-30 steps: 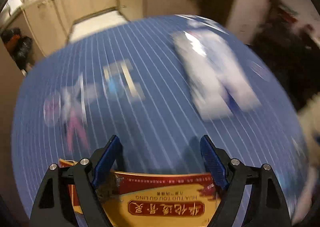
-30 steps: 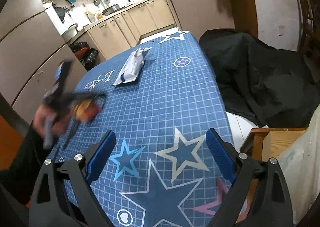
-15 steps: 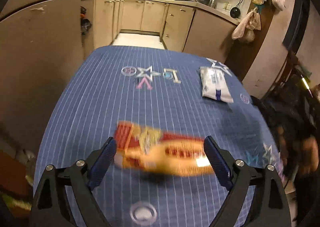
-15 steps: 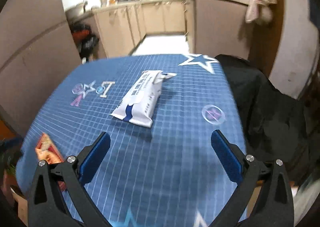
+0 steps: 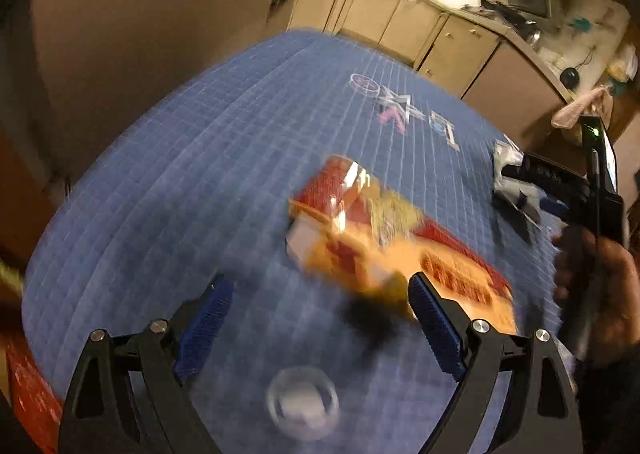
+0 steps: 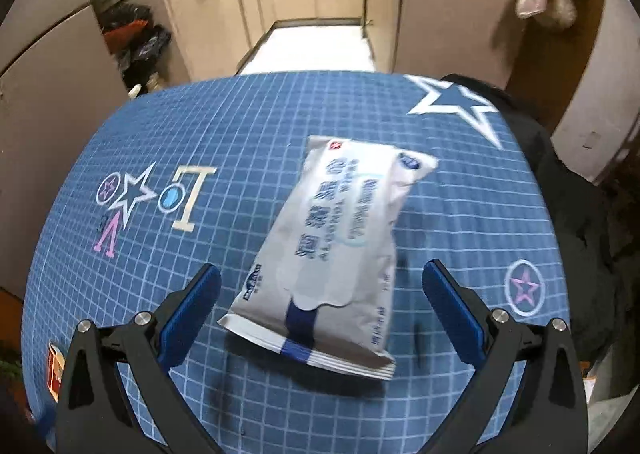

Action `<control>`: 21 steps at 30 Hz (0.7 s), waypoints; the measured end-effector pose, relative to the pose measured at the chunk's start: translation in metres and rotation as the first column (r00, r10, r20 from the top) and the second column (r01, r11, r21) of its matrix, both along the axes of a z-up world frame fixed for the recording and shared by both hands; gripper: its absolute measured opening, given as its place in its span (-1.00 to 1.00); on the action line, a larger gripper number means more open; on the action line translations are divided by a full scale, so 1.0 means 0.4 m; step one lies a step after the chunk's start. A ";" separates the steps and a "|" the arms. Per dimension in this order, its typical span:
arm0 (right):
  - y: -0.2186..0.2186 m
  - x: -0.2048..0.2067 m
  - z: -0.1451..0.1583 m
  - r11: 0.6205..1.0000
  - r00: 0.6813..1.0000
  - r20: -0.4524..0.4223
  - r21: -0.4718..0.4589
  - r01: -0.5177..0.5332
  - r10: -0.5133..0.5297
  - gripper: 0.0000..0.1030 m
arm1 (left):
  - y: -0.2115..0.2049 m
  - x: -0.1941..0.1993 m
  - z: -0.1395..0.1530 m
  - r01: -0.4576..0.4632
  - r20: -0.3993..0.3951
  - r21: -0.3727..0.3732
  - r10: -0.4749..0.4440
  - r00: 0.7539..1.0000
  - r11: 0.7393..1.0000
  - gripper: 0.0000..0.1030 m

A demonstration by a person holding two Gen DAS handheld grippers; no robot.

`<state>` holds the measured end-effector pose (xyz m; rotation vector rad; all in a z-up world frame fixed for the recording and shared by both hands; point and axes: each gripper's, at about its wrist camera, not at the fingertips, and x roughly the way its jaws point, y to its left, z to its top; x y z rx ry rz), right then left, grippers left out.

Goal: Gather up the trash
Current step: 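Grasp the yellow Hua Tuo box with the left tool while the right tool grasps the white wipes pack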

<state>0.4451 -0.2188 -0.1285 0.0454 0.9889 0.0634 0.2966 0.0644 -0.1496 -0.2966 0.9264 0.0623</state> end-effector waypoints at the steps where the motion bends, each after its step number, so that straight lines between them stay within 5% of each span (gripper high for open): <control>1: -0.007 0.000 -0.002 0.999 1.000 -0.004 0.032 -0.009 0.009 0.89 | -0.010 0.030 0.003 0.046 -0.001 0.016 -0.046 0.999 0.999 0.85; 6: -0.041 -0.002 -0.002 0.997 1.000 -0.005 0.071 0.004 -0.004 0.89 | -0.068 0.281 0.009 0.290 -0.067 0.059 -0.286 0.956 0.955 0.91; 9: -0.063 -0.008 0.000 0.997 1.000 -0.011 0.072 0.015 -0.014 0.89 | -0.117 0.368 0.024 0.284 -0.035 0.280 -0.286 0.958 0.917 0.87; 12: -0.079 -0.018 0.006 0.996 1.000 -0.009 0.087 0.009 -0.008 0.89 | -0.097 0.361 0.085 0.297 0.022 0.161 -0.304 0.952 0.941 0.87; 15: -0.089 -0.024 -0.002 0.997 1.000 -0.006 0.072 -0.007 0.007 0.89 | -0.090 0.271 0.132 0.317 0.070 0.133 -0.328 0.942 0.939 0.87; 17: -0.092 -0.023 -0.015 0.998 1.000 -0.018 0.068 -0.007 0.009 0.89 | -0.165 0.214 0.135 0.487 0.039 0.109 -0.494 0.869 0.866 0.87; 21: -0.110 -0.026 -0.035 0.994 0.999 -0.036 0.113 0.002 0.002 0.89 | -0.292 0.167 0.126 0.630 0.043 0.181 -0.646 0.762 0.755 0.87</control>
